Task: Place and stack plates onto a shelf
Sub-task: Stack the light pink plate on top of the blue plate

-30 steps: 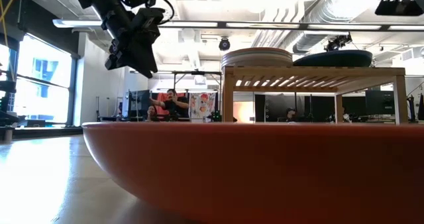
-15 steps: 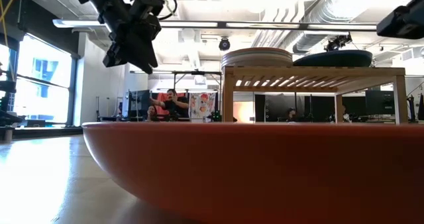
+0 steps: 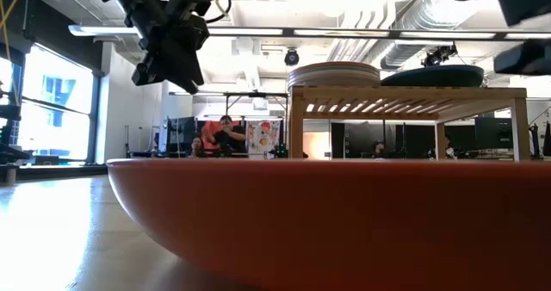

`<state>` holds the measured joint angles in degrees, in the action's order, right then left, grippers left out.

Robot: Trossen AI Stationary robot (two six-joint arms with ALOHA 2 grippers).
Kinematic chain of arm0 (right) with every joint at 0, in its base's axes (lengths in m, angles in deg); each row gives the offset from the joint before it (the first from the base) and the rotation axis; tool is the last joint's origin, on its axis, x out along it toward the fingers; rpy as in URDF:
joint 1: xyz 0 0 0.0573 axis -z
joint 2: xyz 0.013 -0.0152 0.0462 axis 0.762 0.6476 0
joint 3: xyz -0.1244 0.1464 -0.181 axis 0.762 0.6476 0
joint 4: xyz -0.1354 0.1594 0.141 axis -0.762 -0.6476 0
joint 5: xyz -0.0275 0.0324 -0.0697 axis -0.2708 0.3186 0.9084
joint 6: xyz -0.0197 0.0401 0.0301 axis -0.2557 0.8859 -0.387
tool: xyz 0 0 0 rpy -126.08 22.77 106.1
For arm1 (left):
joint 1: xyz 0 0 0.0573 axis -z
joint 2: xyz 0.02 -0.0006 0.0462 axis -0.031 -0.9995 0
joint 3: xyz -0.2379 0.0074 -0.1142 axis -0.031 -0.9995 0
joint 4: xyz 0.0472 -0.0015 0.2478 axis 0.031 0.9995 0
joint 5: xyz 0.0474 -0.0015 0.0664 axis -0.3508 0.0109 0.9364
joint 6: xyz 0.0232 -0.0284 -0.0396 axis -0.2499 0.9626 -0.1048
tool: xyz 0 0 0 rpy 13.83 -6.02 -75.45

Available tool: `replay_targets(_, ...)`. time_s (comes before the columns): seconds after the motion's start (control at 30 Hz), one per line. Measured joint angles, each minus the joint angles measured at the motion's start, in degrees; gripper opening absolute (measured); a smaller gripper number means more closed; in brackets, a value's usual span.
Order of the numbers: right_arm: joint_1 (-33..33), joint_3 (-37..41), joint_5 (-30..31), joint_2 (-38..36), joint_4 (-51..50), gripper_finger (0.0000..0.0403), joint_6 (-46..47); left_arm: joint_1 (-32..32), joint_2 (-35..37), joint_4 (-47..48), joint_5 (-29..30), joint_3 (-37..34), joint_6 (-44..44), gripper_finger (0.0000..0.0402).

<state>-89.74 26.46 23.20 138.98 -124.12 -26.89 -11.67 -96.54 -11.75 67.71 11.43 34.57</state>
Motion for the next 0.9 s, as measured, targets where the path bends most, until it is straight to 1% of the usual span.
replay_targets(0.4, -0.5, 0.0, 0.7, 5.1, -0.8, 0.0119, -1.4, 0.8, 0.0, 0.0, 0.4, 0.0, 0.0, 0.0086)
replay_targets(0.7, -0.5, 0.0, 0.8, 5.7, -0.4, 0.0119, -5.5, 0.8, 0.0, 0.0, 0.5, 0.0, 0.0, 0.0086)
replay_targets(0.8, -0.4, 1.1, 0.5, 5.7, 2.1, 0.0119, -7.3, 0.8, 0.0, 0.0, 0.8, 0.0, 0.0, 0.0086)
replay_targets(0.9, -0.4, 3.1, -1.6, 5.6, 4.5, 0.0119, -7.4, 0.8, 0.0, 0.0, 0.8, 0.0, 0.0, 0.0086)
